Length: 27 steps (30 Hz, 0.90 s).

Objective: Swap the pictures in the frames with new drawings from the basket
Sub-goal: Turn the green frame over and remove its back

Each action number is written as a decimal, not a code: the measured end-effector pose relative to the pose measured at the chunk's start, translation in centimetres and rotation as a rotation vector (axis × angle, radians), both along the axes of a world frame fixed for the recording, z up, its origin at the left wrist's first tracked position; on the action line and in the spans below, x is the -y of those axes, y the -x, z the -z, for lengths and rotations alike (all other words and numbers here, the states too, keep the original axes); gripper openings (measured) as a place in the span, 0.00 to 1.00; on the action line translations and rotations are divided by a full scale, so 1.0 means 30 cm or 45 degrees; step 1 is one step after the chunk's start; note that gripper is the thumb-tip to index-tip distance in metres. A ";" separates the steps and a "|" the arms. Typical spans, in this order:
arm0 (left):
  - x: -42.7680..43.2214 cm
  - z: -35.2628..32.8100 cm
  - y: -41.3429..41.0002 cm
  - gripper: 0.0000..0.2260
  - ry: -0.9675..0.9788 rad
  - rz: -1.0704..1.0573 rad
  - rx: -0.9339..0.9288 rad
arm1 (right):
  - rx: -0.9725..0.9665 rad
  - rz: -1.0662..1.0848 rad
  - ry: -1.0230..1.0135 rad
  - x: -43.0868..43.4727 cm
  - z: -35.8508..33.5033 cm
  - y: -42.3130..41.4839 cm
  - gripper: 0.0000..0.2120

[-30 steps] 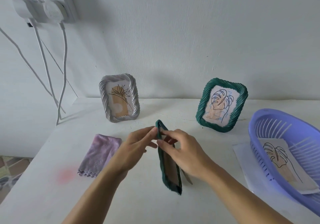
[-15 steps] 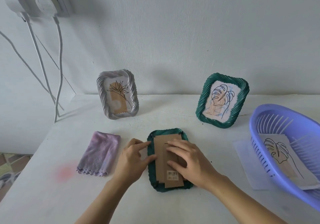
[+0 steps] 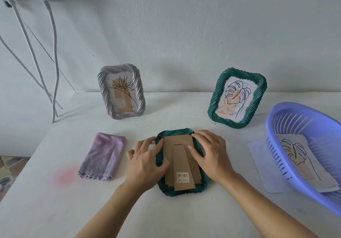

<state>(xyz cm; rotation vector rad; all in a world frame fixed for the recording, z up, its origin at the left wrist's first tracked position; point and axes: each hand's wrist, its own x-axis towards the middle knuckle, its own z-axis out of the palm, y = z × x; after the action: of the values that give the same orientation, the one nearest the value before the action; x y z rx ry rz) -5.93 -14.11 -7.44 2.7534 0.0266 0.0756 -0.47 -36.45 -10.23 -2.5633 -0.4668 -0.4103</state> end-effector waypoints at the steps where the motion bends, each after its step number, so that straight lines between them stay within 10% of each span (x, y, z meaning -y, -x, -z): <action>1: 0.006 0.002 0.002 0.32 -0.004 -0.013 0.010 | -0.012 0.003 -0.005 0.002 0.007 -0.001 0.20; 27: 0.040 0.020 -0.017 0.27 -0.439 0.102 0.081 | 0.057 -0.014 0.178 -0.003 0.002 0.008 0.20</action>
<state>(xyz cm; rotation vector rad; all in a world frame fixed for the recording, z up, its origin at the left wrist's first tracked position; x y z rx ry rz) -5.41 -15.30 -8.04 3.0903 -0.1250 0.1596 -0.69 -36.36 -10.28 -2.6894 -0.5430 -0.4461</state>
